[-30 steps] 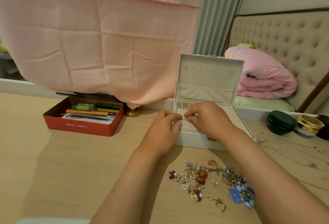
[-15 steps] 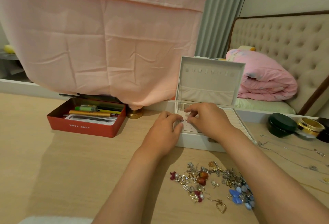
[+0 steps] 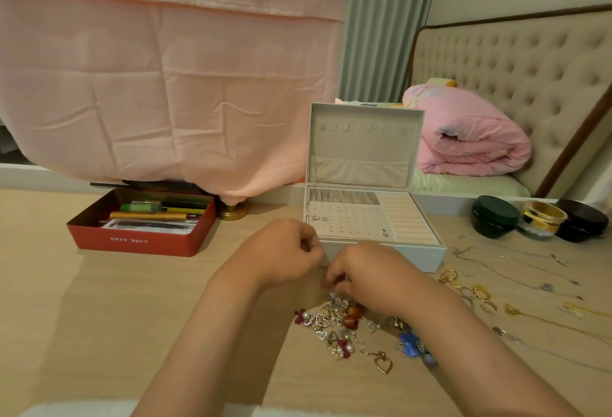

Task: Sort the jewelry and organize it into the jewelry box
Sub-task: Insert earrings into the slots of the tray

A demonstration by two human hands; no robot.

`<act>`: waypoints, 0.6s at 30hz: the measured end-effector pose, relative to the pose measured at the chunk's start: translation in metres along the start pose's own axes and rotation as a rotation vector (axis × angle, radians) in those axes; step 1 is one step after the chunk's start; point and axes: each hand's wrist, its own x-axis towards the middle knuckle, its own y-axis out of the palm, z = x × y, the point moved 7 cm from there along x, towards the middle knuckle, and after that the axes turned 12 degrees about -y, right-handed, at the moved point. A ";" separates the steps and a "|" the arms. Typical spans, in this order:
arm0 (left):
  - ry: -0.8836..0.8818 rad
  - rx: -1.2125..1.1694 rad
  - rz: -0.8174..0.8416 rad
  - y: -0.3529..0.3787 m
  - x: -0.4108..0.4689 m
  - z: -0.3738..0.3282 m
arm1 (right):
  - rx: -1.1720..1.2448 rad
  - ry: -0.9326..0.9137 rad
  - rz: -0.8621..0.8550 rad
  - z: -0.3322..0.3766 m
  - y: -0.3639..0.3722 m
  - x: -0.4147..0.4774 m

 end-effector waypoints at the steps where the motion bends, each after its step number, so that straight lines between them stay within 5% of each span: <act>1: -0.024 -0.003 0.069 0.004 -0.001 0.002 | 0.007 -0.006 0.005 -0.001 0.003 0.001; 8: -0.105 0.076 0.303 0.032 -0.004 0.010 | 0.064 0.015 0.035 -0.004 0.012 0.006; 18: -0.065 0.123 0.287 0.040 -0.002 0.006 | 0.047 0.009 -0.010 -0.009 0.010 -0.002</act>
